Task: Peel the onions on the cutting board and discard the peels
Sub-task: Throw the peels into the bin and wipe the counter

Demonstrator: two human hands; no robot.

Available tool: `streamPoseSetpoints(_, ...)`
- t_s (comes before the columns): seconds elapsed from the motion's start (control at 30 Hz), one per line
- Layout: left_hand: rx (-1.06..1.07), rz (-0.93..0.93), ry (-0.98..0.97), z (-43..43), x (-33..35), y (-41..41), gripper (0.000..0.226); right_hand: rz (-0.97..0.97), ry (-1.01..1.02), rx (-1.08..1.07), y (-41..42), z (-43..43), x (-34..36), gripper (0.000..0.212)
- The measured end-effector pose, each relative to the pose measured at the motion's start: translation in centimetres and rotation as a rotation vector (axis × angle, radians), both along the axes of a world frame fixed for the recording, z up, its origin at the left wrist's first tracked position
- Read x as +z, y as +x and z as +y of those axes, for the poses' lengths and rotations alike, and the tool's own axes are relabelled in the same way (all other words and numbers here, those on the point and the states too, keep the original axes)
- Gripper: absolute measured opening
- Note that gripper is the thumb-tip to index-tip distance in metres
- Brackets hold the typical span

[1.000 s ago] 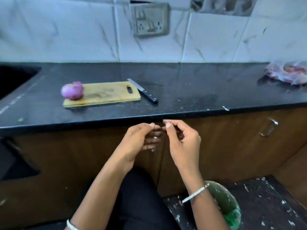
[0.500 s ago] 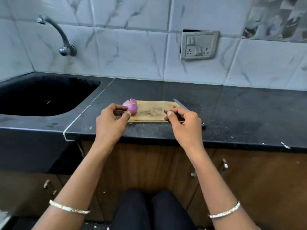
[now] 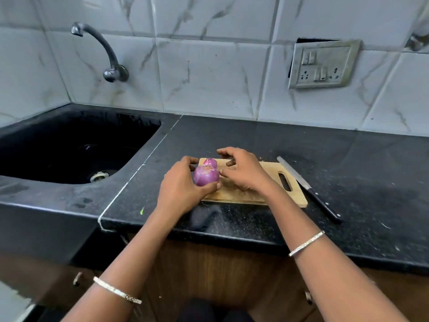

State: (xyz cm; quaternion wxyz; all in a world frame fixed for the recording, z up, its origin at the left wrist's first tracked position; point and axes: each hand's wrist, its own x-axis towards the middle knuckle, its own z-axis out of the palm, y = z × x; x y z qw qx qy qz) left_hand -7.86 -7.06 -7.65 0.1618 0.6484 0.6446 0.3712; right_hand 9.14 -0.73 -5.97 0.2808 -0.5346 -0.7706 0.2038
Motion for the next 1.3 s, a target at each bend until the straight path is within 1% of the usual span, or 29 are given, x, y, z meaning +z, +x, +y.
streamPoseSetpoints(0.07, -0.009, 0.003, 0.010, 0.7, -0.3, -0.1, 0.077, -0.064, -0.006, 0.083, -0.3, 1.4, -0.2, 0.059)
streamPoseSetpoints(0.17, -0.014, 0.007, 0.020, 1.6, -0.3, -0.5, 0.066, -0.158, 0.014, 0.217, 0.0, 3.6, -0.6, 0.063)
streamPoseSetpoints(0.23, -0.030, -0.014, -0.010, 2.5, -0.4, -1.0, 0.059, -0.175, 0.009, 0.284, 0.3, 5.2, -1.0, 0.061)
streamPoseSetpoints(0.33, -0.057, -0.063, -0.062, 3.7, -0.3, -1.6, 0.058, -0.159, 0.028, 0.333, 0.6, 6.6, -2.2, 0.055)
streamPoseSetpoints(0.4, -0.067, -0.101, -0.087, 4.6, -0.2, -1.9, 0.060, -0.100, 0.039, 0.294, 0.7, 7.0, -2.6, 0.048)
streamPoseSetpoints(0.5, -0.081, -0.180, -0.123, 4.9, 0.3, -2.3, 0.058, 0.076, -0.068, 0.201, 0.7, 6.4, -3.0, 0.040)
streamPoseSetpoints(0.63, -0.097, -0.267, -0.137, 5.1, 2.2, -2.4, 0.058, 0.319, -0.190, 0.017, 1.5, 5.2, -0.9, 0.041)
streamPoseSetpoints(0.7, -0.124, -0.297, -0.131, 5.2, 3.4, -1.7, 0.059, 0.391, -0.225, -0.071, 2.5, 4.0, 0.3, 0.043)
streamPoseSetpoints(0.83, -0.200, -0.340, -0.174, 5.2, 4.8, 0.4, 0.062, 0.410, -0.316, -0.220, 5.4, 1.3, 1.9, 0.046)
streamPoseSetpoints(1.03, -0.255, -0.323, -0.224, 5.9, 3.9, 2.7, 0.063, 0.408, -0.359, -0.412, 7.0, -1.5, 2.4, 0.051)
streamPoseSetpoints(1.13, -0.234, -0.305, -0.244, 6.7, 2.8, 2.9, 0.065, 0.349, -0.346, -0.462, 6.9, -1.8, 1.7, 0.055)
streamPoseSetpoints(1.3, -0.269, -0.250, -0.241, 7.1, 1.2, 3.0, 0.065, 0.220, -0.317, -0.474, 6.3, -2.0, 0.8, 0.052)
